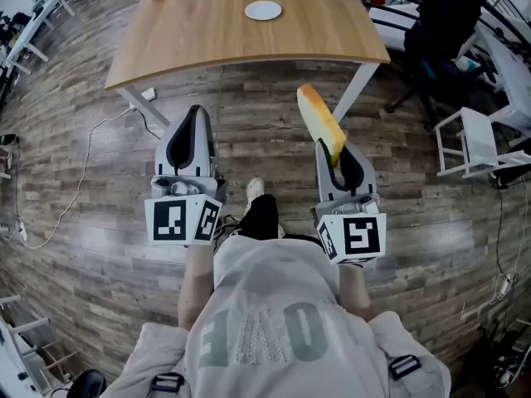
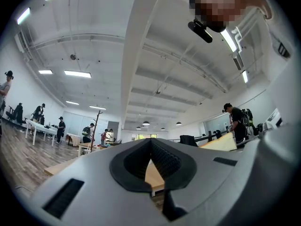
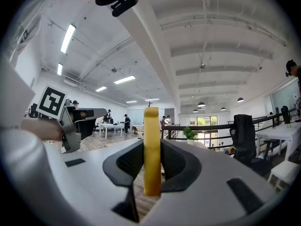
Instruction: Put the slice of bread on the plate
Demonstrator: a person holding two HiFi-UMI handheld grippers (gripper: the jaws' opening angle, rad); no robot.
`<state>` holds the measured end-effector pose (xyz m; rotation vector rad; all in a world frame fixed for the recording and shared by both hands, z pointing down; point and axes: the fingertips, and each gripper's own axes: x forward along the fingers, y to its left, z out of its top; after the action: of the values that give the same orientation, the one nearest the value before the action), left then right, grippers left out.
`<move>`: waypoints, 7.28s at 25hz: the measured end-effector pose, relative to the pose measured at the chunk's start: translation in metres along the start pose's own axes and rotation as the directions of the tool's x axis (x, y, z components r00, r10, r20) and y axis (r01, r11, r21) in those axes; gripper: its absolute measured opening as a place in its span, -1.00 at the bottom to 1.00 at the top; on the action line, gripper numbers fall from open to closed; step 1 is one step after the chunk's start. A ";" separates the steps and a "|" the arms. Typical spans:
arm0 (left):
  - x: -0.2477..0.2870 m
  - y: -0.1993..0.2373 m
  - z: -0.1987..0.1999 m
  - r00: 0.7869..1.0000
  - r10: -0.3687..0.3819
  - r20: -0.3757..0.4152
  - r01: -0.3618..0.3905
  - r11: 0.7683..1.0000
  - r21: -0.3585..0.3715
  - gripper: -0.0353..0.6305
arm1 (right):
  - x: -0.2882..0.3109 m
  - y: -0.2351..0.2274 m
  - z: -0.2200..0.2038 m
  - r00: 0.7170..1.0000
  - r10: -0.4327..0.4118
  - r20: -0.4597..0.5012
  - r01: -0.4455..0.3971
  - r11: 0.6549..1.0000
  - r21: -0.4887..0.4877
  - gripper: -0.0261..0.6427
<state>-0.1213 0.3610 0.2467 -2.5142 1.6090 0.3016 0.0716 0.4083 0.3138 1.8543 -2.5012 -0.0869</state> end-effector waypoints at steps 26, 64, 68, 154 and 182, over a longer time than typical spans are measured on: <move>0.242 0.093 -0.066 0.998 -0.067 -0.001 0.067 0.997 -0.024 -0.87 | 0.243 -0.098 -0.022 0.995 -0.068 -0.072 0.072 0.996 0.049 -0.66; 0.546 0.166 -0.132 0.995 -0.002 -0.100 0.013 0.995 0.104 -0.87 | 0.553 -0.232 -0.011 0.991 0.096 -0.091 -0.092 0.995 0.049 -0.66; 0.553 0.165 -0.134 0.992 0.034 -0.118 -0.021 0.994 0.108 -0.87 | 0.567 -0.247 -0.018 0.988 0.120 -0.096 -0.114 0.991 0.066 -0.66; 0.564 0.249 -0.225 0.967 0.005 -0.254 -0.023 0.998 -0.066 -0.87 | 0.642 -0.121 -0.265 0.708 0.084 -0.701 -0.623 0.540 -0.565 -0.52; 0.574 0.243 -0.210 0.973 -0.010 -0.229 0.002 0.999 -0.033 -0.87 | 0.697 -0.186 -0.083 0.937 0.145 -0.317 -0.201 0.968 -0.152 -0.45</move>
<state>-0.0889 -0.2927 0.3081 -2.6616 1.6869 0.0364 0.0510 -0.3144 0.3772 1.4469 -2.3418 -0.0235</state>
